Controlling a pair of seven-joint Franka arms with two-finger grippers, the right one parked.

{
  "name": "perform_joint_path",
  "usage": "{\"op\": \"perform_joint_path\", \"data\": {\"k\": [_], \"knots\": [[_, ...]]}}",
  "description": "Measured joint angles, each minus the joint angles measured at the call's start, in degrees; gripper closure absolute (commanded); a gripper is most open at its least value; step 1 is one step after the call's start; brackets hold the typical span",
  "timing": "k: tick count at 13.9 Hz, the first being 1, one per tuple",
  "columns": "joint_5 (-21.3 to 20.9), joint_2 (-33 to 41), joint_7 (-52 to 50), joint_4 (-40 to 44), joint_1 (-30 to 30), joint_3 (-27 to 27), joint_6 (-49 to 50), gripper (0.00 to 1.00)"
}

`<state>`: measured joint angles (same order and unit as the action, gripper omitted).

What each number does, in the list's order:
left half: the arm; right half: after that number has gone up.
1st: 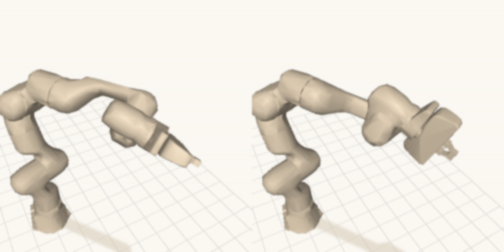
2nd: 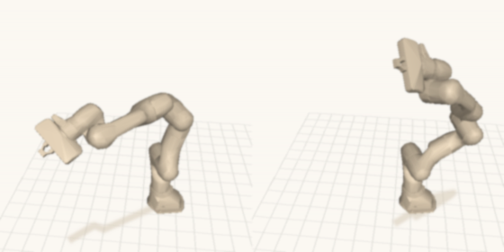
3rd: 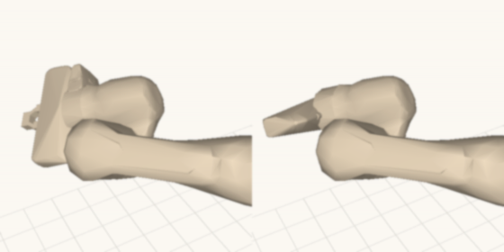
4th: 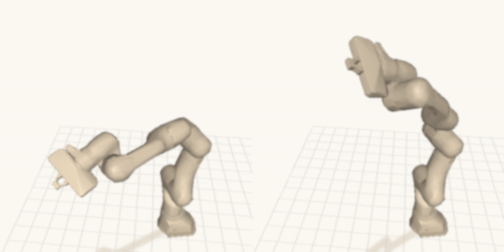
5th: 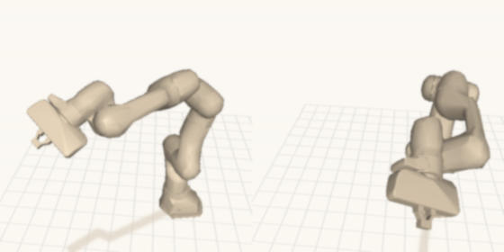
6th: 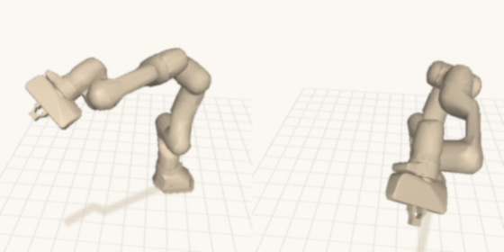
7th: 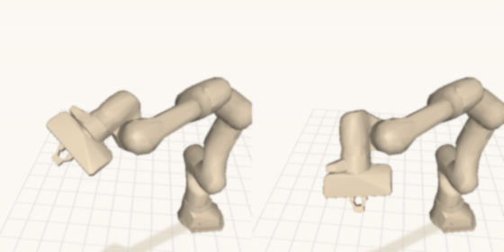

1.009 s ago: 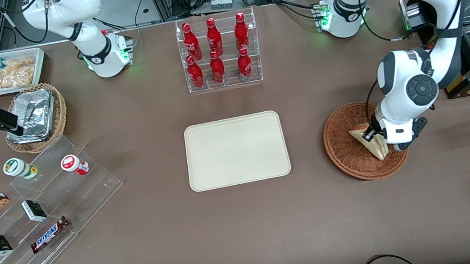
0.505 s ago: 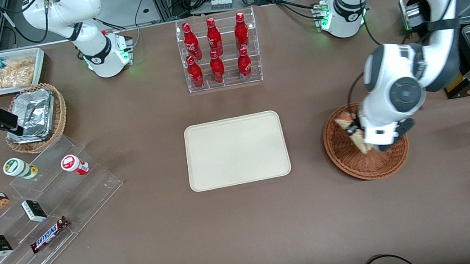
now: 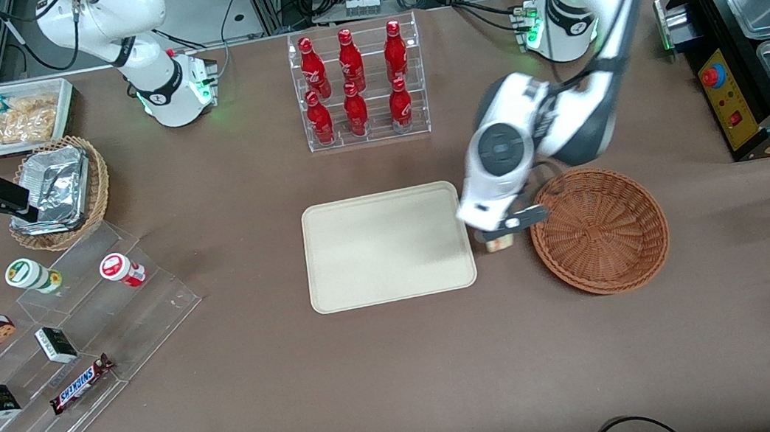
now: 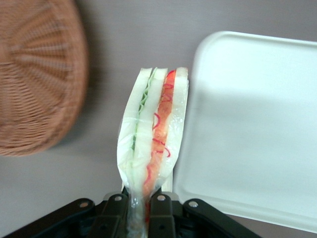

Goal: Place sandwich from basket to tray
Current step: 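Lift the sandwich with the left gripper and carry it over the cream tray, then lower the sandwich onto the tray and open the left gripper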

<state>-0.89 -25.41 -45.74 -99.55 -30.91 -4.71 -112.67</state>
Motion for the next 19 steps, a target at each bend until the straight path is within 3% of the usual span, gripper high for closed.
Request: {"op": "perform_joint_path", "data": {"k": [6, 13, 14, 16, 19], "knots": [[5.26, -12.84, -0.39, 14.65, -7.57, -0.02, -0.85, 0.92], [5.31, -17.23, -9.02, 17.83, -12.36, 0.03, -8.07, 0.90], [5.31, -17.77, -9.27, 18.38, -12.46, 0.04, -8.08, 0.80], [5.31, -18.42, -9.39, 19.11, -12.46, 0.15, -8.08, 0.00], [5.31, -18.48, -9.42, 19.62, -12.46, 0.27, -8.08, 0.00]]}}
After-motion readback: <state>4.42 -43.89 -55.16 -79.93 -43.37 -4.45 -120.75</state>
